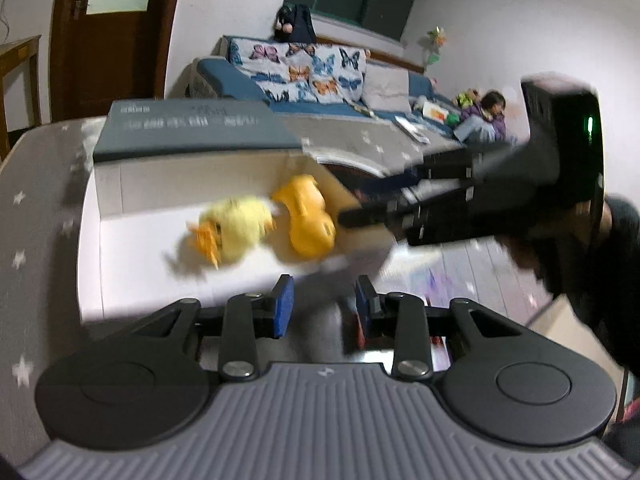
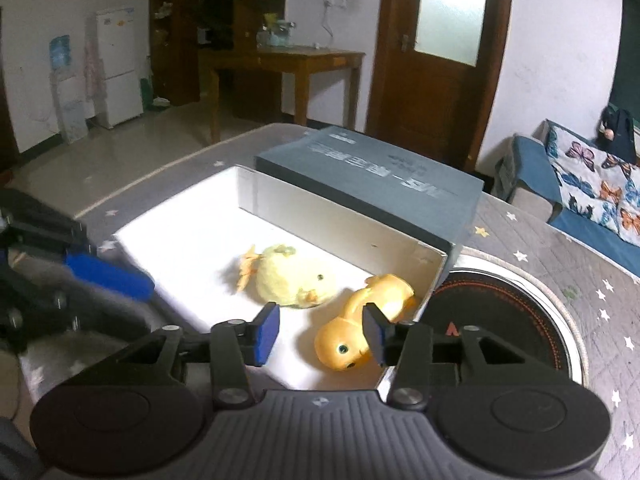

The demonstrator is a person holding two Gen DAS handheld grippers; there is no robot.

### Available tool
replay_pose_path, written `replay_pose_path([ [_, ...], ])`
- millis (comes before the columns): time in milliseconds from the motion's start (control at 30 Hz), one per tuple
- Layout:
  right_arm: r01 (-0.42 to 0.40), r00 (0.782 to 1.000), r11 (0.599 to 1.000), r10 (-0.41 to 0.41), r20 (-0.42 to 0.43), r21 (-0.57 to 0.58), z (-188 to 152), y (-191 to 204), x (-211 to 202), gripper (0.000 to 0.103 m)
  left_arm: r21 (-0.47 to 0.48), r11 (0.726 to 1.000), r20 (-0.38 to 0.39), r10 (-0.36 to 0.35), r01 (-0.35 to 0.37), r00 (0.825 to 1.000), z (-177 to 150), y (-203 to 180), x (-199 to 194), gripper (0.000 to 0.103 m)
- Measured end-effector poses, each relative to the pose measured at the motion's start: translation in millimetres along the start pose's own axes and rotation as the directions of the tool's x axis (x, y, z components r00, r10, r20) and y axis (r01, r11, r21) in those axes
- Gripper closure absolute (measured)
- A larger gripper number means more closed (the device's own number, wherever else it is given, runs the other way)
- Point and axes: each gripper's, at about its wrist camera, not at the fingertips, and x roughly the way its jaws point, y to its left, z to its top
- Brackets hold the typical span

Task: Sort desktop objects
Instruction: 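Grasp the beige peanut-shaped toy with the left gripper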

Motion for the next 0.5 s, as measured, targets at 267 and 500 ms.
replay_pose_path([
  [267, -0.107, 0.994, 0.993, 0.107, 0.002, -0.049, -15, 28, -29, 0.047, 0.071, 0.996, -0.062, 0.066, -0.062, 0.996, -45, -34, -11, 0.035],
  [500, -0.163, 0.985, 0.985, 0.159, -0.061, -0.059, -29, 47, -20, 0.047, 0.147, 0.979, -0.106, 0.156, -0.139, 0.982, -61, -47, 5, 0.035],
])
